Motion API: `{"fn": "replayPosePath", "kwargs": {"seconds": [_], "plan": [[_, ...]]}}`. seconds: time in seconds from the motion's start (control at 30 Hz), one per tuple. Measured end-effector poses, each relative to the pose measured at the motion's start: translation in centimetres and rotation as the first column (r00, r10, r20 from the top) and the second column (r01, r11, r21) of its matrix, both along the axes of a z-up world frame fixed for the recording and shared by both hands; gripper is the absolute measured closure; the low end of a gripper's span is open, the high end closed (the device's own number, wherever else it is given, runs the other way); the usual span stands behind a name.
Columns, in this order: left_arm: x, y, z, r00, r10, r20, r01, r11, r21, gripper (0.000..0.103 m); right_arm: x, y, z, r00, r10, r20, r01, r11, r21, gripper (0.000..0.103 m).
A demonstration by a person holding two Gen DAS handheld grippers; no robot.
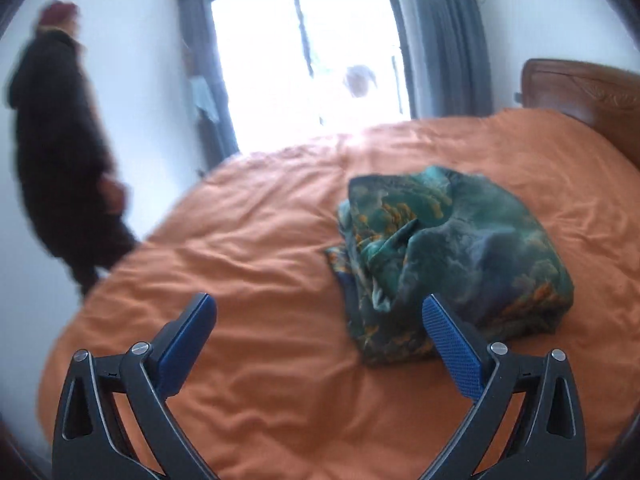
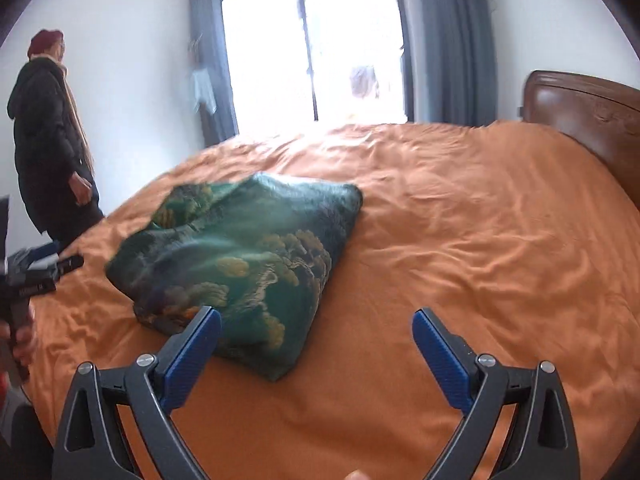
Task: Fold large clothes
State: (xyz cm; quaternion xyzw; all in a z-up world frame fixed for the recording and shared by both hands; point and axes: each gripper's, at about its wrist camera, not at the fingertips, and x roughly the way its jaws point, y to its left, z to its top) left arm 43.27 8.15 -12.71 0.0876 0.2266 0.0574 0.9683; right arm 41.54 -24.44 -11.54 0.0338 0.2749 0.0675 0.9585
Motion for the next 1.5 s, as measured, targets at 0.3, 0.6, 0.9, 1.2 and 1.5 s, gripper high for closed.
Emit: {"fn": "replayPosePath", "kwargs": {"seconds": [0.3, 0.6, 0.9, 1.2, 1.5], "plan": [[-7.6, -3.1, 0.9, 0.976, -0.143, -0.166, 0.116, 0.979, -0.165, 0.000, -7.1, 3.5, -0.6, 0.994, -0.107, -0.031, 0.106, 0.994, -0.017, 0.000], [-13.2, -4.4, 2.2, 0.968, -0.132, -0.214, 0.090, 0.977, -0.194, 0.000, -13.8, 6.6, -0.6, 0.997, -0.045, -0.062, 0.038, 0.993, -0.114, 0.000], [-16.9, -4.2, 2.6, 0.959, -0.116, -0.257, 0.063, 0.976, -0.206, 0.000, -17.2, 7.2, 0.2, 0.995, 0.003, -0.103, -0.009, 0.998, -0.063, 0.000], [-18.2, -5.6, 3.6, 0.957, -0.114, -0.268, 0.074, 0.985, -0.156, 0.000, -18.5, 7.7, 1.6, 0.994, -0.003, -0.113, -0.004, 0.998, -0.063, 0.000], [-18.4, -5.6, 2.3, 0.950, -0.086, -0.302, 0.039, 0.987, -0.157, 0.000, -18.7, 8.0, 0.4, 0.987, -0.036, -0.158, 0.022, 0.996, -0.089, 0.000]]}}
